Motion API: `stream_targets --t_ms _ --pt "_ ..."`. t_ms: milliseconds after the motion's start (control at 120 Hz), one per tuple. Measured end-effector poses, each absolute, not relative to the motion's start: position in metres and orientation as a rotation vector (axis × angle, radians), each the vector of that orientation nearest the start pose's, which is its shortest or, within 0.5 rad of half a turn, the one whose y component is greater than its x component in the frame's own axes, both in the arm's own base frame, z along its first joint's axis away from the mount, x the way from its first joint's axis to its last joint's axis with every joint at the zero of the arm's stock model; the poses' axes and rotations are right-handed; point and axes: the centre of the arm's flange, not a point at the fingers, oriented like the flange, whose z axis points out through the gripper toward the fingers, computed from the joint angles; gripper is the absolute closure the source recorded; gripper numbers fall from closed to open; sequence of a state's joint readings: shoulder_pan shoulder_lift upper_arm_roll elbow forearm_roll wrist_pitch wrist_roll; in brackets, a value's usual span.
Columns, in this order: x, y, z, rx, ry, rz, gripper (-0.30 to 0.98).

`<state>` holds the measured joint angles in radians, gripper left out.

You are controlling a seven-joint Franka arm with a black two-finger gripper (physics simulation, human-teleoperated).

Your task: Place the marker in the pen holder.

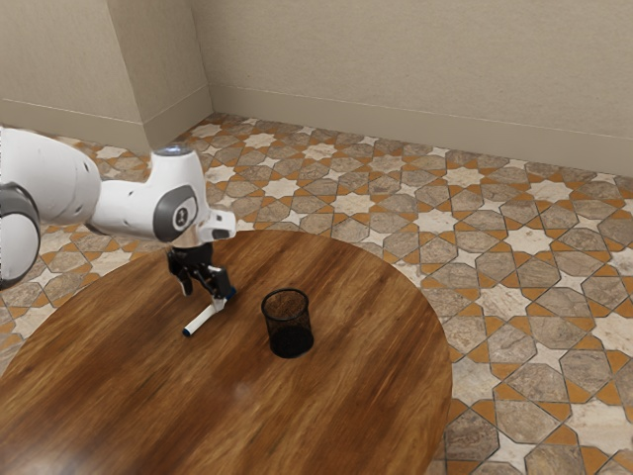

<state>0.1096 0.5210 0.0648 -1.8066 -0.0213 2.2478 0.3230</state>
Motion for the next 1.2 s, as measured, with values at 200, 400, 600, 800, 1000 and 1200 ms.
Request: stream_targets --t_ms 200,400,600,800,1000,1200 --pt "0.636 0.107 0.242 -3.134 0.303 0.111 0.0" --pt "0.64 0.105 0.241 -3.13 0.331 0.098 0.15" --pt "0.65 0.101 0.262 -3.12 0.327 0.053 0.34" --pt "0.646 0.094 0.257 -3.145 0.26 0.11 0.43" --pt "0.644 0.093 0.251 -3.156 0.192 0.144 0.45" --pt "0.644 0.093 0.249 -3.159 0.142 0.152 0.48"
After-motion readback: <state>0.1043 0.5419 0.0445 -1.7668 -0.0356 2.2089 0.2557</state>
